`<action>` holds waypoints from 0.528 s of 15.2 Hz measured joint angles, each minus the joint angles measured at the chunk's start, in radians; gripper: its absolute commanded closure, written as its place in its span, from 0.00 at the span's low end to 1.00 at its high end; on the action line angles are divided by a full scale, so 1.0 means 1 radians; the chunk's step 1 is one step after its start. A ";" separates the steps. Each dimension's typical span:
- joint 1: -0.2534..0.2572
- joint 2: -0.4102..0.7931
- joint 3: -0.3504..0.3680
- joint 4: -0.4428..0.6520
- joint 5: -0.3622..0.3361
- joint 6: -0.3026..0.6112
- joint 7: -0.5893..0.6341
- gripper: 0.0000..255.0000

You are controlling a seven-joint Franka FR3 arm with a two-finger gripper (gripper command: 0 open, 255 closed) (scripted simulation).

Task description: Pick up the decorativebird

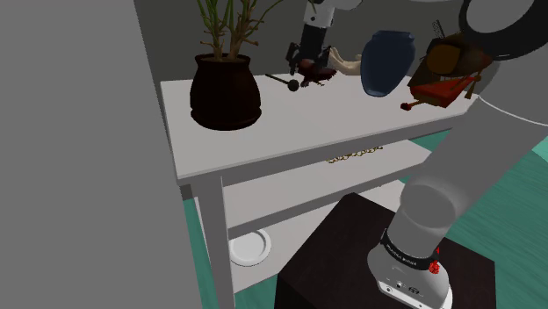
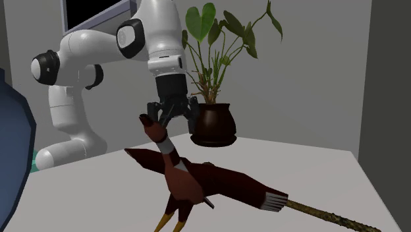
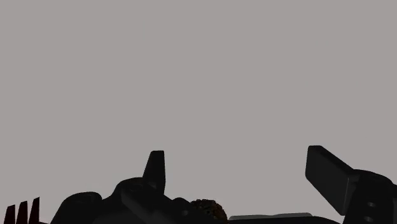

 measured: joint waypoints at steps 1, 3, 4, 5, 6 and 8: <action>-0.011 0.021 -0.013 0.026 0.001 -0.004 0.001 0.00; -0.025 0.088 -0.030 0.119 0.010 -0.027 0.016 0.00; -0.033 0.112 -0.039 0.147 0.013 -0.029 0.024 0.00; -0.044 0.142 -0.050 0.187 0.019 -0.038 0.027 0.00; -0.055 0.180 -0.062 0.231 0.027 -0.043 0.028 0.00; -0.072 0.236 -0.078 0.311 0.039 -0.065 0.047 0.00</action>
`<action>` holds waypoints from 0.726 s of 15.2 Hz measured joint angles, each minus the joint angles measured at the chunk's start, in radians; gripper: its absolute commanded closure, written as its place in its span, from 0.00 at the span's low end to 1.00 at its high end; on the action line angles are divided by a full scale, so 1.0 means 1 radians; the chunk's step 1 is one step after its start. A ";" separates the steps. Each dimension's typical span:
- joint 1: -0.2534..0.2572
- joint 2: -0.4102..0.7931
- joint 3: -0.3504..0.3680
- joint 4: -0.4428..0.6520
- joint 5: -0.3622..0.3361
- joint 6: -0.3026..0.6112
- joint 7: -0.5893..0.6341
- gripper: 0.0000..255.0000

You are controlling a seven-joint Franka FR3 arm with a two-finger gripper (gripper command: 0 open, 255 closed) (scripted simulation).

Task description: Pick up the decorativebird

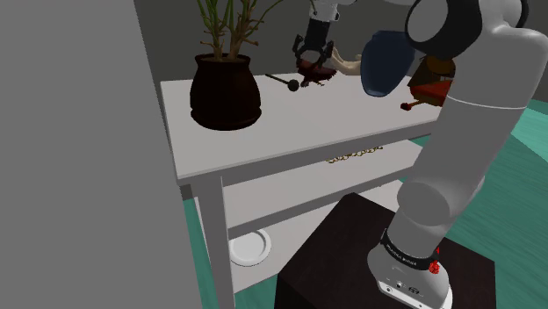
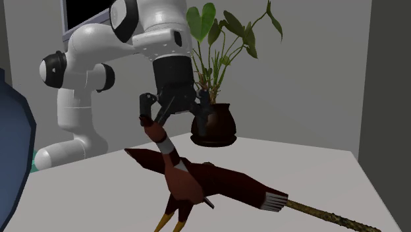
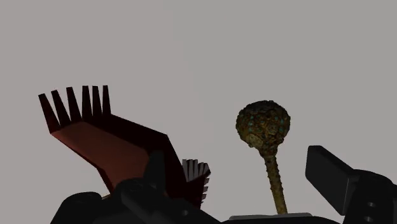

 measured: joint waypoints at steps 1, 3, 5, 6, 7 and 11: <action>-0.012 0.029 -0.010 0.040 0.008 -0.011 0.004 0.00; -0.041 0.107 -0.030 0.155 0.030 -0.047 0.013 0.00; -0.074 0.183 -0.048 0.269 0.054 -0.086 0.021 0.00; -0.083 0.196 -0.053 0.284 0.059 -0.088 0.023 0.00; -0.085 0.199 -0.055 0.278 0.060 -0.079 0.024 0.00; -0.077 0.173 -0.056 0.190 0.051 -0.016 0.024 0.00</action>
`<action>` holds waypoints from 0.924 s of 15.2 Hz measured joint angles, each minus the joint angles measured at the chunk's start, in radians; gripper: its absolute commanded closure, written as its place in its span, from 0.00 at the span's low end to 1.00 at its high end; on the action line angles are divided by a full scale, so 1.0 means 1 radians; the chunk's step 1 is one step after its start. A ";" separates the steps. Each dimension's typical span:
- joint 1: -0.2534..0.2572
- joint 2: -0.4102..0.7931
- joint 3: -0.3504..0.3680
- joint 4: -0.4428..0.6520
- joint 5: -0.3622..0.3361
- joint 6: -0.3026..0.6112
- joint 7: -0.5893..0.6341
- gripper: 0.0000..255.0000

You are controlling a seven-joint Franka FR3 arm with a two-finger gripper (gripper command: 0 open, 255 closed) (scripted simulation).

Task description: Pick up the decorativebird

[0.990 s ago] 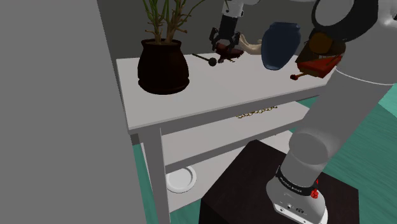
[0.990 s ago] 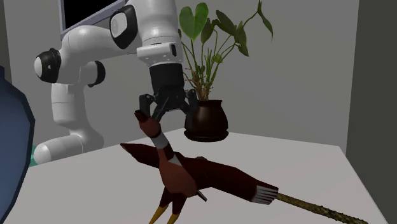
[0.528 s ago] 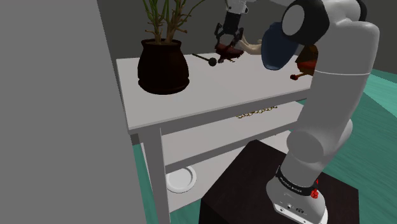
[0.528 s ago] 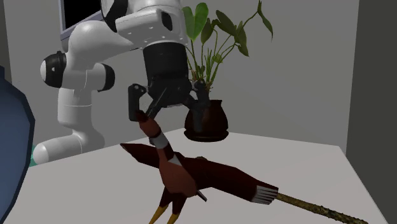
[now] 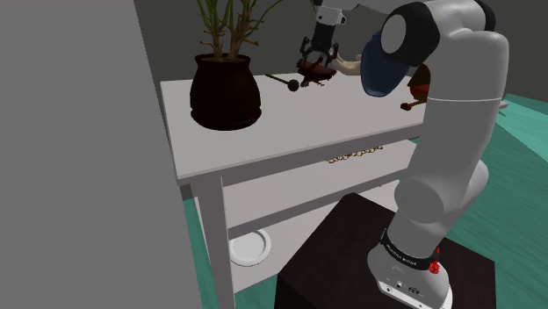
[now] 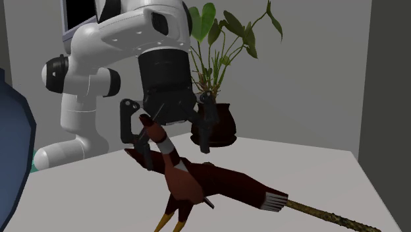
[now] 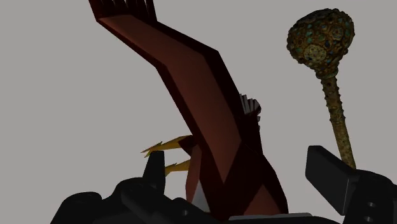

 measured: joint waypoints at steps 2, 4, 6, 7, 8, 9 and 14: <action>0.001 -0.005 0.000 -0.035 -0.001 0.031 -0.004 0.00; 0.003 -0.006 0.001 -0.044 -0.002 0.038 -0.002 1.00; 0.003 -0.007 0.000 -0.046 -0.002 0.041 -0.002 1.00; 0.003 -0.008 0.000 -0.046 -0.002 0.041 -0.002 1.00; 0.003 -0.008 0.000 -0.046 -0.002 0.041 -0.002 1.00; 0.003 -0.008 0.000 -0.046 -0.002 0.041 -0.002 1.00; 0.004 -0.008 0.001 -0.047 -0.002 0.042 -0.002 1.00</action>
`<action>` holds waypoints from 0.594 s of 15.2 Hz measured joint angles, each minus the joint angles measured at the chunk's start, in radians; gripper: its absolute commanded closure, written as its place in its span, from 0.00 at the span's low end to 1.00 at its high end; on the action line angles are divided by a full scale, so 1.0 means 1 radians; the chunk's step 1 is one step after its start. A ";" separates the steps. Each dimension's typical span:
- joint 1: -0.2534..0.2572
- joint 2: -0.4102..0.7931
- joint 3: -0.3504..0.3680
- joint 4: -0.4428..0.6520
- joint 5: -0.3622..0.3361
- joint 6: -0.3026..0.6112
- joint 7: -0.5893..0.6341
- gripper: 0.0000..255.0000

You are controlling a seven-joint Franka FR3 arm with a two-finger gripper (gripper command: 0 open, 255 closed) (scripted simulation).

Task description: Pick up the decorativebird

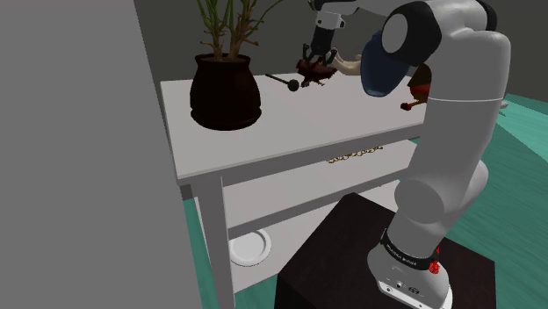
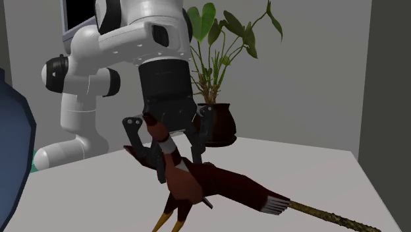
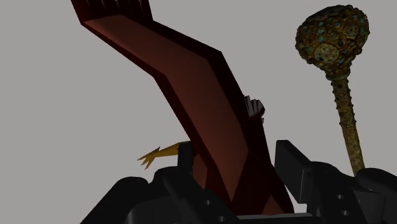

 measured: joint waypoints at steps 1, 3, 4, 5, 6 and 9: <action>-0.001 0.003 0.000 0.009 0.001 -0.007 0.000 1.00; -0.004 0.011 -0.001 0.040 0.003 -0.031 0.001 1.00; -0.006 0.014 -0.001 0.056 0.004 -0.045 0.001 1.00; -0.009 0.021 -0.002 0.080 0.006 -0.062 0.001 1.00; -0.011 0.028 -0.002 0.105 0.009 -0.081 0.002 1.00; -0.019 0.049 -0.002 0.176 0.016 -0.131 0.004 1.00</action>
